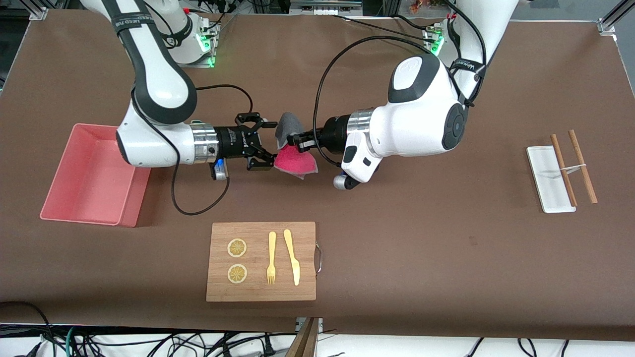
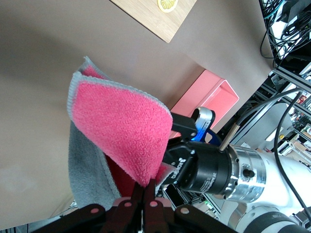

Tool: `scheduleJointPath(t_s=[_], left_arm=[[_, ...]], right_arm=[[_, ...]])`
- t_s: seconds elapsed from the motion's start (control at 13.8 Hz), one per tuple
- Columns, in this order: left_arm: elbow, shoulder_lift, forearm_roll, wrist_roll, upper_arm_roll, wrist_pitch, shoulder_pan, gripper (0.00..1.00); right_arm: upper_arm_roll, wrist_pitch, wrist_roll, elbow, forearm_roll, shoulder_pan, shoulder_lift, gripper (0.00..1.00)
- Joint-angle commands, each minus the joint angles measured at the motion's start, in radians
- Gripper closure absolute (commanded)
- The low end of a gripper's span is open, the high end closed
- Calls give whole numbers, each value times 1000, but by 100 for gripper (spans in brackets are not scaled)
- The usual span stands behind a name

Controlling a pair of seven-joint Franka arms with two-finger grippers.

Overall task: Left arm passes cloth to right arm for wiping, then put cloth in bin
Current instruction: 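Move the right gripper toward the cloth held by the left gripper, then close the right gripper on the cloth beside the left gripper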

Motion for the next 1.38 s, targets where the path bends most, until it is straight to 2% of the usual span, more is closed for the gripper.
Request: scheduleJointPath(t_s=[0.0, 0.15, 0.65, 0.8, 1.02, 1.09, 1.16, 1.31], left_arm=[[10, -4, -19, -10, 4, 0, 2, 100], [10, -4, -18, -10, 4, 0, 2, 100], [10, -4, -16, -10, 4, -2, 2, 99], [10, -4, -13, -9, 5, -3, 6, 95], [10, -6, -11, -9, 8, -6, 6, 81], [10, -6, -13, -9, 8, -6, 6, 69], [9, -6, -11, -9, 10, -9, 8, 50], [-2, -20, -7, -7, 12, -12, 21, 46]], right_arm=[[1, 18, 4, -34, 97, 8, -14, 66], [1, 22, 4, -34, 147, 8, -7, 100], [1, 24, 2, -24, 153, 9, -2, 100], [-1, 22, 4, -24, 153, 11, -2, 100], [-1, 22, 4, -23, 152, 14, -1, 100], [-1, 22, 4, -21, 149, 17, 3, 100], [-1, 22, 4, -20, 145, 17, 7, 100], [-1, 22, 1, -18, 142, 18, 12, 100]])
